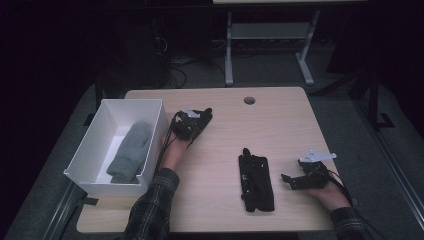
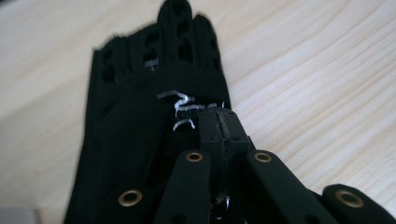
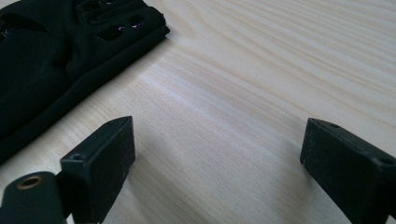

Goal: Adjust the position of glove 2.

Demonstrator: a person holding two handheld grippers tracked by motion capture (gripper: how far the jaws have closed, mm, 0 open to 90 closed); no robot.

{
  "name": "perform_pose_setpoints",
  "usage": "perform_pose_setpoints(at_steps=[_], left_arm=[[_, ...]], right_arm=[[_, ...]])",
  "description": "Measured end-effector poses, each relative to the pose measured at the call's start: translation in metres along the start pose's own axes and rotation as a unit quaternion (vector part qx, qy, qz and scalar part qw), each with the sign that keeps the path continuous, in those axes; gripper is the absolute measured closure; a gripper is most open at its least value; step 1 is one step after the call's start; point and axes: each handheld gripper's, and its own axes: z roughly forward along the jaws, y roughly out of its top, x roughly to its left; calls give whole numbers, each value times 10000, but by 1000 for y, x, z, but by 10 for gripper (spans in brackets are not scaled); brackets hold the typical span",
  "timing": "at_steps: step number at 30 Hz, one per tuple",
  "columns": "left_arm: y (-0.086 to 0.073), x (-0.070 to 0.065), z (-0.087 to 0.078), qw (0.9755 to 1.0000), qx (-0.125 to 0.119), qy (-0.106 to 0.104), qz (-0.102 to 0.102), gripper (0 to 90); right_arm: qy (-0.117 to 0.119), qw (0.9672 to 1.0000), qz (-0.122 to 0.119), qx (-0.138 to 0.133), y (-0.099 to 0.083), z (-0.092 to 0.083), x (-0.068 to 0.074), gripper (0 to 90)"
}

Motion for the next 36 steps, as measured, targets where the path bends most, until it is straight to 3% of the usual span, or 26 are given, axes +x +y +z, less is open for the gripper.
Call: perform_pose_setpoints(at_steps=[1,3,9,10,16,26,36], left_arm=[[-2,-1,4,10000,93,-24,-23,895],[-5,-1,4,9999,8,-47,-119,896],[-9,-10,-1,9996,-9,-214,-162,897],[-10,-12,-4,9998,43,-209,-10,896],[-18,-29,-13,9988,32,-490,50,896],[-29,-64,-30,9930,26,-1158,217,896],[-45,-81,-45,9859,24,-1654,248,896]], right_arm=[[-4,10000,-24,6,0,0,0,100],[-12,10000,-48,-9,0,0,-1,99],[-16,10000,-62,-17,0,0,-1,100],[-16,10000,-56,-13,0,0,-1,100],[-21,10000,-52,-7,0,0,0,100],[-33,10000,-52,-13,1,1,0,99],[-32,10000,-50,-13,1,1,0,99]])
